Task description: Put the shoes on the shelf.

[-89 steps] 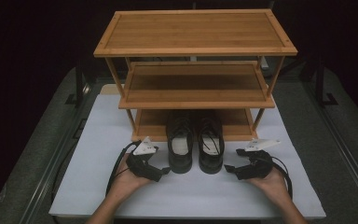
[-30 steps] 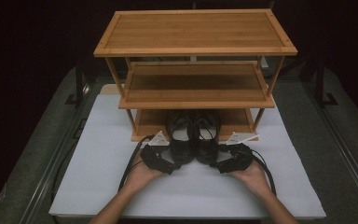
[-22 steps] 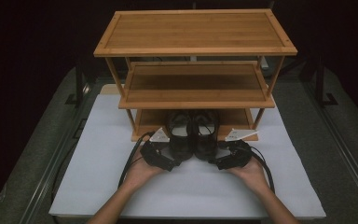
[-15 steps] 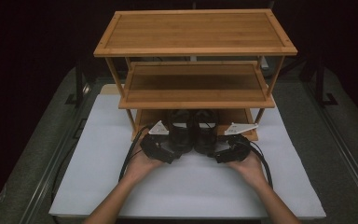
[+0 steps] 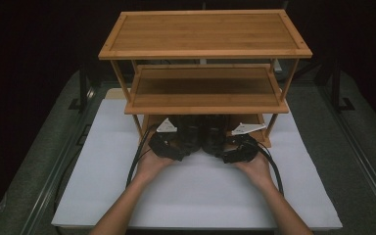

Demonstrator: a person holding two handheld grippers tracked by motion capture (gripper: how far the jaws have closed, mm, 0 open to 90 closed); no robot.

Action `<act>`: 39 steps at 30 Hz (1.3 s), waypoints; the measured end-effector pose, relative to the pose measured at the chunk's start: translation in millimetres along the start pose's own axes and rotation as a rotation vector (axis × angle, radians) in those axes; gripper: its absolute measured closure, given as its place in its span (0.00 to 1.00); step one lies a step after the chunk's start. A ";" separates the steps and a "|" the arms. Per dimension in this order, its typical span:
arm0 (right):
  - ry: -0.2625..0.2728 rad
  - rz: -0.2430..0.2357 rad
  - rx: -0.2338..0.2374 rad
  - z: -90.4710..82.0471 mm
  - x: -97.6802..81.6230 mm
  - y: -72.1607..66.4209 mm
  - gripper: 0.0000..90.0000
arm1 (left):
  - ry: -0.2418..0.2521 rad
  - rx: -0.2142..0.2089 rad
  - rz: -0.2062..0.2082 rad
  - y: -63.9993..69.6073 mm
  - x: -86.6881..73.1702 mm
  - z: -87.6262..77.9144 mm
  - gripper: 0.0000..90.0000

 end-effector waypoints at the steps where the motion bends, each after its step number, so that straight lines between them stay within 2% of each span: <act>1: 0.002 -0.004 -0.005 0.9 0.6 0.7 0.19 | 0.003 0.001 0.000 -1.6 0.2 0.8 0.06; 3: 0.009 -0.002 -0.007 2.4 2.9 2.4 0.19 | 0.016 0.004 -0.027 -3.1 1.1 2.3 0.06; 7: 0.021 0.000 -0.015 4.1 8.4 5.9 0.19 | 0.028 0.019 -0.045 -7.5 1.9 5.9 0.06; 11: 0.024 -0.014 -0.037 8.2 10.4 8.4 0.19 | 0.021 0.014 -0.038 -10.8 1.5 12.8 0.06; 15: 0.012 -0.016 -0.059 13.0 7.9 11.1 0.19 | -0.019 0.038 -0.015 -11.6 -0.4 18.4 0.06; 18: -0.015 -0.038 -0.082 18.3 4.2 10.4 0.19 | -0.064 0.031 0.016 -9.8 -3.6 22.7 0.06; 20: -0.026 -0.054 -0.096 20.3 2.0 10.2 0.19 | -0.066 0.021 0.019 -9.8 -5.3 23.4 0.06; 22: -0.023 -0.047 -0.093 20.2 1.8 10.3 0.19 | -0.072 0.031 0.018 -9.6 -6.0 23.6 0.06; 31: -0.027 -0.047 -0.094 20.3 1.9 9.6 0.18 | -0.087 0.025 0.015 -7.4 -7.3 26.6 0.06; 35: -0.033 -0.040 -0.081 21.1 0.5 13.1 0.18 | -0.071 0.010 -0.001 -10.0 -9.7 25.3 0.06; 39: -0.020 -0.046 -0.080 17.5 1.0 11.6 0.18 | -0.048 0.032 0.006 -11.7 -8.9 16.4 0.07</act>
Point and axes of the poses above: each handheld gripper's, and its own axes: z roughly forward along the jaws, x roughly out of its top, y roughly to its right, the point moved 1 cm from there along z, roughly forward along the jaws, and after that the axes turned 13 degrees about z, right-handed, at the moved point
